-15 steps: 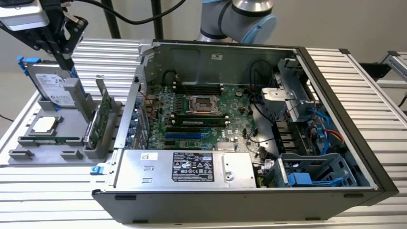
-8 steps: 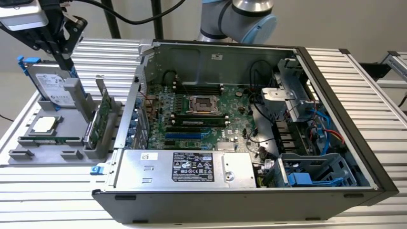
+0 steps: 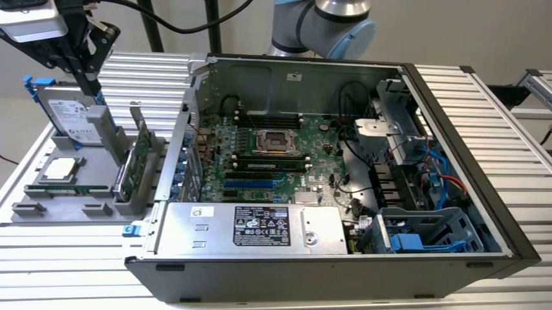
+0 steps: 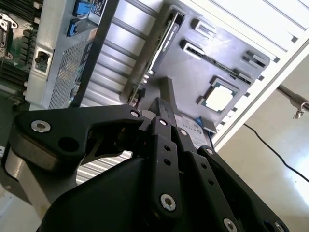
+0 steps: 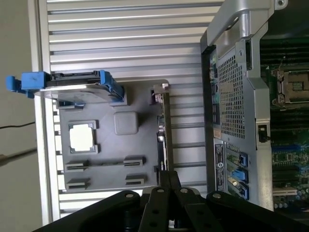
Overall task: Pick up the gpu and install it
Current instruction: 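Pick up the gpu and move the gpu toward the slot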
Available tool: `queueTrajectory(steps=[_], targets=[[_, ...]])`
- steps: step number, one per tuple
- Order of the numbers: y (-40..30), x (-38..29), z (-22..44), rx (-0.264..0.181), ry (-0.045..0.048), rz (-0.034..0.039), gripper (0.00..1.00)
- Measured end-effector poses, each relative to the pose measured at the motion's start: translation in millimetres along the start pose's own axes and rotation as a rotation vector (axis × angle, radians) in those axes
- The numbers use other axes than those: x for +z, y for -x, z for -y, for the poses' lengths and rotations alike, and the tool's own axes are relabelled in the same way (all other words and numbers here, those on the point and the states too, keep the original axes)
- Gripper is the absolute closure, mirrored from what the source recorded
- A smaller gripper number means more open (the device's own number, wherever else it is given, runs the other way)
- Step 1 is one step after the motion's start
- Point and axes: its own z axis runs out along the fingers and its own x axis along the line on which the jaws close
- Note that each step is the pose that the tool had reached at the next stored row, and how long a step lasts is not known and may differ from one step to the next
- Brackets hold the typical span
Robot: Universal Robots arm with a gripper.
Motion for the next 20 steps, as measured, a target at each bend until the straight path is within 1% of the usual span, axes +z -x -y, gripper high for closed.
queueTrajectory(steps=[5, 20], targets=[[1.3, -0.1, 1.5, 0.0, -0.0001, 0.0, 1.0], [1.9, -0.2, 10.3, 0.0, -0.0002, 0.0, 1.0]])
